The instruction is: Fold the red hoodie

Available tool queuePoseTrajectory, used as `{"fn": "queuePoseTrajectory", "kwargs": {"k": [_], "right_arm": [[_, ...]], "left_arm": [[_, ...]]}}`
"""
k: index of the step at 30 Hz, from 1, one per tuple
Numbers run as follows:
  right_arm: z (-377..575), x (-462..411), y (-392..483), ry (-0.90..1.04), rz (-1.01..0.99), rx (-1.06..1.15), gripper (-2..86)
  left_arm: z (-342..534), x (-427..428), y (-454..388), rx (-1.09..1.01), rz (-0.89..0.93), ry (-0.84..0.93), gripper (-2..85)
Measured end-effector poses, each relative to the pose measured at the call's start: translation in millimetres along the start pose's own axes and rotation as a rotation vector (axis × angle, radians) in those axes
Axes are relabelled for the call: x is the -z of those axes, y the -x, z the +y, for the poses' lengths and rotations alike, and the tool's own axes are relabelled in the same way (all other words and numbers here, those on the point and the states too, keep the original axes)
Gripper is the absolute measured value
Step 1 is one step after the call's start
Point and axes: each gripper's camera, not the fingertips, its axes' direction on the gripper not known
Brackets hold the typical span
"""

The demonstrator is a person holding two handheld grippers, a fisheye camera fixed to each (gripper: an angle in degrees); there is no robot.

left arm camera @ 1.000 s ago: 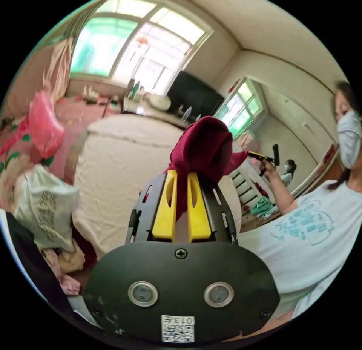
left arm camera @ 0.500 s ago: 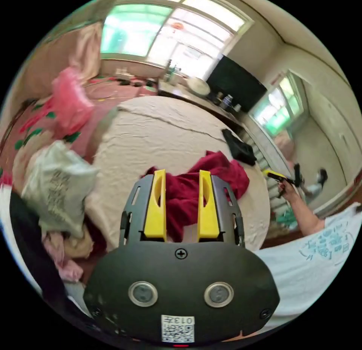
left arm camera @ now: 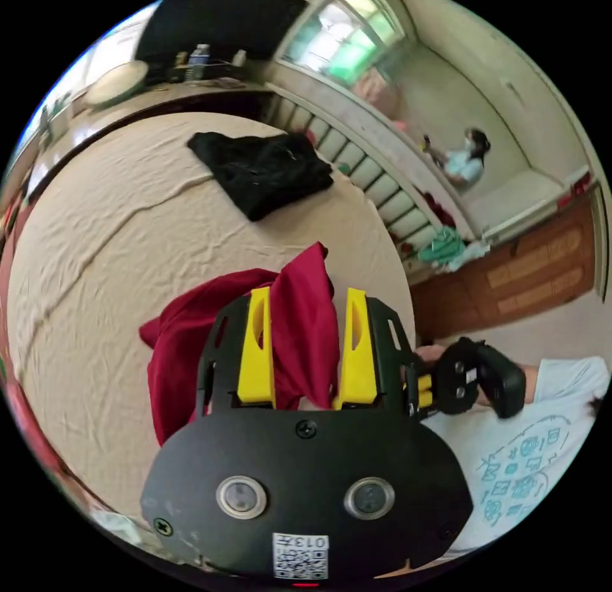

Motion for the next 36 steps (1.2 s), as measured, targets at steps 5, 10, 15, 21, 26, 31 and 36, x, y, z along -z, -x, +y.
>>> {"fn": "queuePoseTrajectory", "kwargs": {"k": [5,10,15,21,26,31,36], "right_arm": [[-24,-17,38,-0.005,0.015,0.135,0.4],[-20,-24,36,0.012,-0.017,0.138,0.4],[-23,-27,57,0.028,0.074,0.233,0.4],[-26,-33,65,0.03,0.105,0.195,0.8],[-2,-8,44,-0.085,0.016,0.098,3.0],[57,38,-13,-0.261,-0.015,-0.192,7.7],[98,18,-68,-0.116,0.138,-0.352,9.9]], "left_arm": [[-47,-49,-33,-0.173,-0.134,0.231,18.7],[-51,-53,-64,-0.294,-0.02,0.306,19.6],[-48,-94,-72,-0.405,-0.21,0.521,19.0],[-27,-119,-83,-0.554,-0.473,0.57,3.3],[-20,-60,-29,-0.326,-0.392,0.388,1.0],[83,134,75,0.171,-0.128,-0.314,0.8],[272,201,154,0.731,-0.28,-0.614,1.7]]}}
